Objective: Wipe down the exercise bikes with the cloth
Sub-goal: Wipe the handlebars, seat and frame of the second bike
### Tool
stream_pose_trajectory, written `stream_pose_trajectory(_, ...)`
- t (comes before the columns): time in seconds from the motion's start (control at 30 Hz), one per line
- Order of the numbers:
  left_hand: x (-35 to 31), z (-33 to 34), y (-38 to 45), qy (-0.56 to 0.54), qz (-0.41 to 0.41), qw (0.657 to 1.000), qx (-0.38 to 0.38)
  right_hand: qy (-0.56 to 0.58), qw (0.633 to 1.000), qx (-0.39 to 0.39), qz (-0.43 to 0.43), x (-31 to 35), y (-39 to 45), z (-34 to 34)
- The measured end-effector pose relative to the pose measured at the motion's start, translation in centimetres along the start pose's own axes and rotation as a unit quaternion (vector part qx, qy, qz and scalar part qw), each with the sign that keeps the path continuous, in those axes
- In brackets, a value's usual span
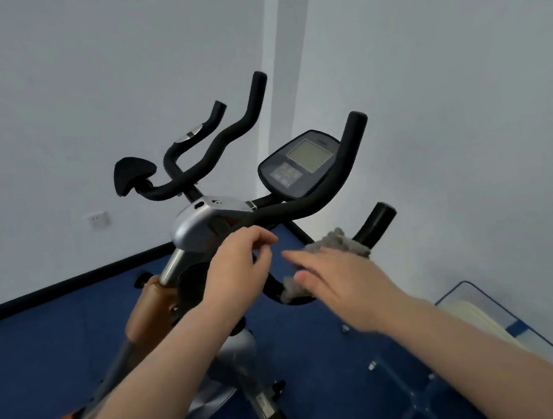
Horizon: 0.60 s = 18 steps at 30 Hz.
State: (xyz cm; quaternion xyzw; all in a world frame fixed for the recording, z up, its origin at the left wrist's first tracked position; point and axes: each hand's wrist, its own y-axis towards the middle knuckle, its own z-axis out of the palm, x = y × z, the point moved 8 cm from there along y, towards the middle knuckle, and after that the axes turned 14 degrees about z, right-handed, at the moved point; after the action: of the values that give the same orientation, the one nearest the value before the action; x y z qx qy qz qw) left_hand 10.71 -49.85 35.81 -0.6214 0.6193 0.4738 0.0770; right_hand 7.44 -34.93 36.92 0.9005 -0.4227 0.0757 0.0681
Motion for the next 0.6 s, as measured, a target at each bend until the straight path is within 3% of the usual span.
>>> stream_pose_trajectory(0.1, 1.0, -1.8, -1.0, 0.126, 0.056, 0.99, -0.008, -0.126, 0.992, -0.014, -0.003, -2.6, 0.8, -1.5)
stream_pose_trajectory(0.23, 2.0, -3.0, -2.1, 0.161, 0.035, 0.984, -0.075, -0.244, 0.969, -0.008, 0.039, 1.1, 1.1, 2.6)
stream_pose_trajectory(0.33, 2.7, -3.2, -2.3, 0.155, 0.042, 0.983, -0.09, -0.224, 0.968, -0.023, 0.107, 4.1, 2.8, 4.8)
stream_pose_trajectory(0.43, 3.2, -3.7, -2.8, 0.161, 0.055, 0.98, -0.106, -0.224, 0.97, -0.027, 0.087, 3.4, 2.7, 4.8)
stream_pose_trajectory(0.6, 4.1, -3.8, -3.0, 0.128, 0.05, 0.981, -0.139, -0.227, 0.969, 0.06, 0.079, 3.1, 3.1, 5.6)
